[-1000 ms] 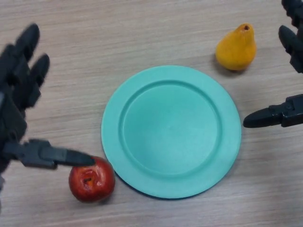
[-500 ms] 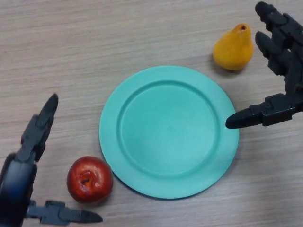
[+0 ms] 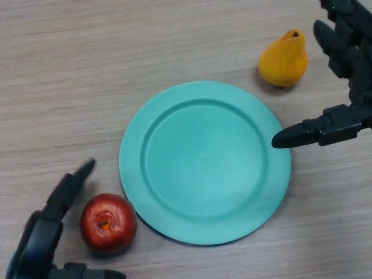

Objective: Pick up the red apple and place it on the plate

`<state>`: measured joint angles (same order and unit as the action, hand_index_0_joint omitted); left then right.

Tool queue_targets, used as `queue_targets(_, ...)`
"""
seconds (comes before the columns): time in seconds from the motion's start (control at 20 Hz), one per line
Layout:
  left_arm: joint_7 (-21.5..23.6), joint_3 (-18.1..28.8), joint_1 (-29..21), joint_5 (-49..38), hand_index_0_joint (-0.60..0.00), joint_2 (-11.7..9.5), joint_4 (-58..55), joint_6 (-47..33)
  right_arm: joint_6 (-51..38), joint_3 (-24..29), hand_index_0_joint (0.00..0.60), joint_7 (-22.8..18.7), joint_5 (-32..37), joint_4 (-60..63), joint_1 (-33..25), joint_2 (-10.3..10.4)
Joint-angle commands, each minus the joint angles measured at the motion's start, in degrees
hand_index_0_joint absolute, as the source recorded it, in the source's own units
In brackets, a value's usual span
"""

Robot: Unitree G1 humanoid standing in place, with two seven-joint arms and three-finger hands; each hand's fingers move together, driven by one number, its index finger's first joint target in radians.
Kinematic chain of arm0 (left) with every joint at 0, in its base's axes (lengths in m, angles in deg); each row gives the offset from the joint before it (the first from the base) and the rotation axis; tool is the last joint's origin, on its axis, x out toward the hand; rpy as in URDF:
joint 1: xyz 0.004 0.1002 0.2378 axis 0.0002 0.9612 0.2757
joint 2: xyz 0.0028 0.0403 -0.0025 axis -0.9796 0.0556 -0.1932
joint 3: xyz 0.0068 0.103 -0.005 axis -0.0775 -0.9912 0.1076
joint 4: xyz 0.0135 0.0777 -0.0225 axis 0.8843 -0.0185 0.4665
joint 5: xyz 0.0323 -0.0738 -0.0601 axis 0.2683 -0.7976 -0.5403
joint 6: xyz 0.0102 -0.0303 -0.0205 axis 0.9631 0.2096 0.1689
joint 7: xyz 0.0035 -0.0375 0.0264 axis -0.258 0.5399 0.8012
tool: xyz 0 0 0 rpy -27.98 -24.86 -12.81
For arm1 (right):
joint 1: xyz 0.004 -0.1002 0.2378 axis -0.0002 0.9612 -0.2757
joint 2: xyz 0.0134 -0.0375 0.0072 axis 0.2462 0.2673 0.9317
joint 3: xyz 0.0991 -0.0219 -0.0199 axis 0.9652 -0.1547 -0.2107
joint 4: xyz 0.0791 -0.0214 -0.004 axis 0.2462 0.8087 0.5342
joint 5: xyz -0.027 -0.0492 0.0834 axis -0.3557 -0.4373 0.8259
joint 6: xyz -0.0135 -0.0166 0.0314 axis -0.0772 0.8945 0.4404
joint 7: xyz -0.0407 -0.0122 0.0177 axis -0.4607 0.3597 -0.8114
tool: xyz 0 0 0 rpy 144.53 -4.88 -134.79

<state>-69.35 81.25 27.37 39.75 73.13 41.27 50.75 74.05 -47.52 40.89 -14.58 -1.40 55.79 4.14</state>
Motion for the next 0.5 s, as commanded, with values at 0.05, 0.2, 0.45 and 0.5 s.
queue_targets(0.05, 4.22, 1.18, -0.69, 0.16, -0.600, -2.16, -1.25, -6.83, -4.00, 3.20, 0.000, -4.01, 2.89, -5.52, -2.04, -0.53)
queue_targets(0.2, 4.24, 0.81, -1.10, -3.84, -0.600, -2.04, -3.40, -3.15, -2.53, 3.28, 0.000, -4.88, 3.61, -6.29, -1.76, -1.30)
queue_targets(0.45, 5.38, 5.71, -3.63, -6.10, -0.600, -2.57, -11.57, 4.34, -2.48, 4.67, 0.000, -4.73, 4.34, -7.63, -0.63, -1.79)
queue_targets(0.5, 4.24, 5.59, -5.16, -4.94, -0.600, -2.89, -15.15, 6.89, -2.64, 4.87, 0.000, -5.49, 4.61, -7.84, -0.71, -1.97)
